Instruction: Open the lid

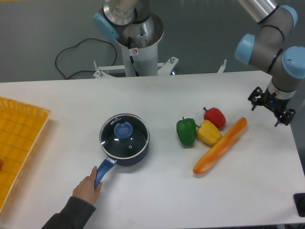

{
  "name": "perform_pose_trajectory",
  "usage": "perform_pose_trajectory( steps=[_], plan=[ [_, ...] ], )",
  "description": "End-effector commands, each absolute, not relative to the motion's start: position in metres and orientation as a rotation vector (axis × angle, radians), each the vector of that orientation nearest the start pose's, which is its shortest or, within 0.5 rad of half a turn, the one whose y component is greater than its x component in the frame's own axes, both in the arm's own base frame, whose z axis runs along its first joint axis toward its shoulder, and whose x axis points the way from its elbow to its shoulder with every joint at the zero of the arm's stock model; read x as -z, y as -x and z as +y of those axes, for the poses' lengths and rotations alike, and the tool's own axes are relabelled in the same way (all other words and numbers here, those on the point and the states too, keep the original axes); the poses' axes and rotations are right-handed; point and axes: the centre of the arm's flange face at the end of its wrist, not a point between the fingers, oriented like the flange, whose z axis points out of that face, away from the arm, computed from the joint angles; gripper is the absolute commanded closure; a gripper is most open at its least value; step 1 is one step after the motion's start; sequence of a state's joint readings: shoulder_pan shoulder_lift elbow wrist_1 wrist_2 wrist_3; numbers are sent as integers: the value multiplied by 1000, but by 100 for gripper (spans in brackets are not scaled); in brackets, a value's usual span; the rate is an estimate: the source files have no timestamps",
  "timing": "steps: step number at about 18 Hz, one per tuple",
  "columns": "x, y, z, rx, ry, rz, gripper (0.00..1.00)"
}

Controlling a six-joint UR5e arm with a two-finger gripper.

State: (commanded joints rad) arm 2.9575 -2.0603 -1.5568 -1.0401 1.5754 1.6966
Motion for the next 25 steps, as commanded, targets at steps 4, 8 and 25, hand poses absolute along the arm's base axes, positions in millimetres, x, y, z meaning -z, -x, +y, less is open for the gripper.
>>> perform_pose_trajectory(
  steps=[4, 8, 25],
  plan=[
    [-264, 596, 240, -60, 3108, 471, 0],
    [-272, 594, 239, -75, 3124, 316, 0],
    [-297, 495, 263, -60, 3123, 197, 0]
  ],
)
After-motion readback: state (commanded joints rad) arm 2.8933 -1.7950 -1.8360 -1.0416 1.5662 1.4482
